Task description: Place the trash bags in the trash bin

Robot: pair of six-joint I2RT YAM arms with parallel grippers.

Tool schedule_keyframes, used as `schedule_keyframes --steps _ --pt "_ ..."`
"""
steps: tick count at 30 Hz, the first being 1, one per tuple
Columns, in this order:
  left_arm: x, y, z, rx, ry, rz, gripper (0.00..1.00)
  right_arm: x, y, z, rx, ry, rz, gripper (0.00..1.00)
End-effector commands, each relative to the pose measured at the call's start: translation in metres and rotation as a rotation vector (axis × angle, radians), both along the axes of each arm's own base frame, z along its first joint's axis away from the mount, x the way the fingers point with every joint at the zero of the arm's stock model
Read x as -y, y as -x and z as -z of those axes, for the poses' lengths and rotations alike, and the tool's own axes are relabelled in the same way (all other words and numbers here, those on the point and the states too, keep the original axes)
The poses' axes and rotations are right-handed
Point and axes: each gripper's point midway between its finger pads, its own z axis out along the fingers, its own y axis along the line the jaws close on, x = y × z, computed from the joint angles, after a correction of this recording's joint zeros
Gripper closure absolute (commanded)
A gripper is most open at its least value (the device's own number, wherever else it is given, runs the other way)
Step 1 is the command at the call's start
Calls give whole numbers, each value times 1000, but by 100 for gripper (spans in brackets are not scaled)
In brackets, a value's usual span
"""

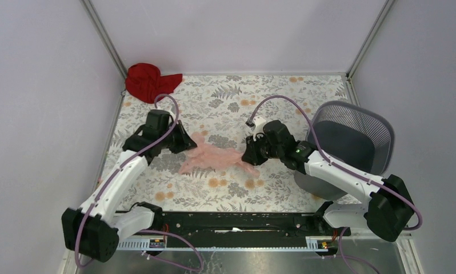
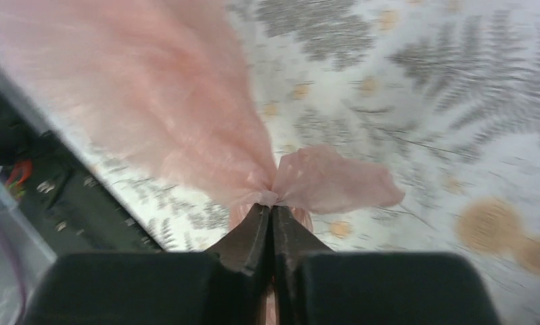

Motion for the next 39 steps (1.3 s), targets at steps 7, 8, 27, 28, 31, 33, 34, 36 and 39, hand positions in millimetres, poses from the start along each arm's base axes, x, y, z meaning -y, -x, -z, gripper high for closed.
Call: schedule_keyframes --steps 7,8,27,28,31,33,34,36,39 --pt "-69 34 -139 425 -19 -302 100 46 -51 -29 245 295 142 94" --pt "-67 37 -143 437 -2 -294 100 44 -51 -29 239 290 136 90" --pt "-12 37 -111 214 201 -126 100 -13 -3 -58 112 -118 -49 6" --pt "-11 37 -110 207 209 -132 100 -21 0 -59 95 -166 -64 6" --pt "-9 37 -109 190 223 -131 100 -42 8 -61 45 -256 -108 5" --pt "-7 36 -108 184 221 -120 100 -50 6 -56 32 -242 -111 5" --pt "-8 35 -107 190 210 -122 100 -52 4 -51 42 -209 -106 5" --pt "-14 31 -104 214 168 -135 100 -57 7 -42 62 -131 -118 4" --pt "-27 26 -99 237 104 -181 100 -65 16 -38 96 -88 -160 3"
